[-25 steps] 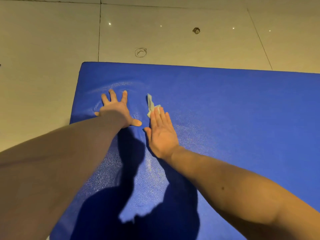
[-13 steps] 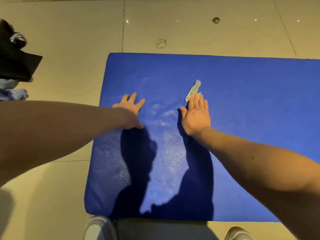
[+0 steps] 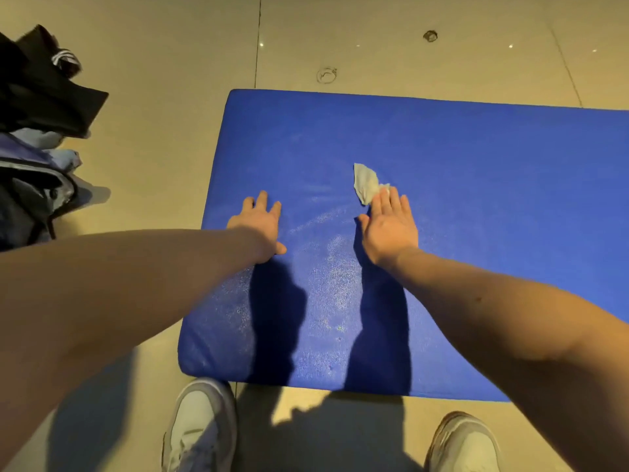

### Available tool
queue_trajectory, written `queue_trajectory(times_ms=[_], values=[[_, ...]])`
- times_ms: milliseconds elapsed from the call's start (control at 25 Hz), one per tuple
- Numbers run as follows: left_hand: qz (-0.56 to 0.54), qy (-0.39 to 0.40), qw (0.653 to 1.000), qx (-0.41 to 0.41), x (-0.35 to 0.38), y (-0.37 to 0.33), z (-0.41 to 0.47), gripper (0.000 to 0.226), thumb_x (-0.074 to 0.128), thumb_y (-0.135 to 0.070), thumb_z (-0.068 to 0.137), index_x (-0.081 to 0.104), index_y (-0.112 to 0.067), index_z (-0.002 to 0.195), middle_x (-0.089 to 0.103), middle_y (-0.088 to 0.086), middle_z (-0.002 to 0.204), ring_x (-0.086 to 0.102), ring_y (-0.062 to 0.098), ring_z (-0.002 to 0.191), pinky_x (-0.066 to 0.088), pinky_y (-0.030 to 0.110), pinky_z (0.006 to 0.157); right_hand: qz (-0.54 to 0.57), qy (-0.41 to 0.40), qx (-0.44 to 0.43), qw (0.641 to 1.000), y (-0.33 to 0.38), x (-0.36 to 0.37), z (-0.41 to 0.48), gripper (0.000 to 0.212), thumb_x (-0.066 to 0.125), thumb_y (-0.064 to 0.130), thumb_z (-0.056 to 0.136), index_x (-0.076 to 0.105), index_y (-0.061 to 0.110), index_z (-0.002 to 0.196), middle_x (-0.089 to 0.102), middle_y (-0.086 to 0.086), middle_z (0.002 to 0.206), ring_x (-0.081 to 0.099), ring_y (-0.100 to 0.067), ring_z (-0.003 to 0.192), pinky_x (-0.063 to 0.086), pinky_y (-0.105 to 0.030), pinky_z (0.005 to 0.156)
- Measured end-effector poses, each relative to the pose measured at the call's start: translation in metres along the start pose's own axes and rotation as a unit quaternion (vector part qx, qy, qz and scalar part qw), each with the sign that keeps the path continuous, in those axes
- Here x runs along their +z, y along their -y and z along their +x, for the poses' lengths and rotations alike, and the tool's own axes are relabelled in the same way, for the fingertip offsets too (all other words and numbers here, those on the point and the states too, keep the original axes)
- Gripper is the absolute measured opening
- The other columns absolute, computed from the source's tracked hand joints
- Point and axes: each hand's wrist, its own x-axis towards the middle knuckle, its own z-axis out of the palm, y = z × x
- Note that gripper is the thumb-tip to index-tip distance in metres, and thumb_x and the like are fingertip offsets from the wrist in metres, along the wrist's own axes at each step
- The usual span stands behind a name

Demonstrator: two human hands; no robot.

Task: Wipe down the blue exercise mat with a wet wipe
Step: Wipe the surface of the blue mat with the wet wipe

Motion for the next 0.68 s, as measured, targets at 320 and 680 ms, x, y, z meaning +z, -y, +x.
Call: queue_trajectory(times_ms=[320, 680], values=[[0.001, 0.015, 1.0, 0.01, 0.021, -0.033, -0.036, 0.105, 0.076, -0.052, 0.083, 0.013, -0.014, 0.157, 0.004, 0.013, 0.162, 0.01, 0.039, 0.15, 0.049, 0.044, 0.092, 0.077, 0.027, -0.063, 0.995, 0.012, -0.047, -0.045, 0.022, 0.053, 0.012, 0.091, 0.065, 0.014, 0.109, 0.069, -0.008, 0.097, 0.061, -0.032, 0.088, 0.035, -0.03, 0.069], [0.035, 0.001, 0.999, 0.004, 0.033, -0.031, -0.026, 0.108, 0.062, -0.066, 0.088, -0.006, -0.023, 0.161, -0.015, 0.007, 0.167, -0.005, 0.032, 0.154, 0.046, 0.042, 0.098, 0.113, -0.008, 0.054, 0.992, 0.009, -0.03, -0.012, 0.021, 0.055, 0.018, 0.094, 0.048, 0.01, 0.112, 0.057, -0.01, 0.104, 0.051, -0.032, 0.094, 0.032, -0.036, 0.075]])
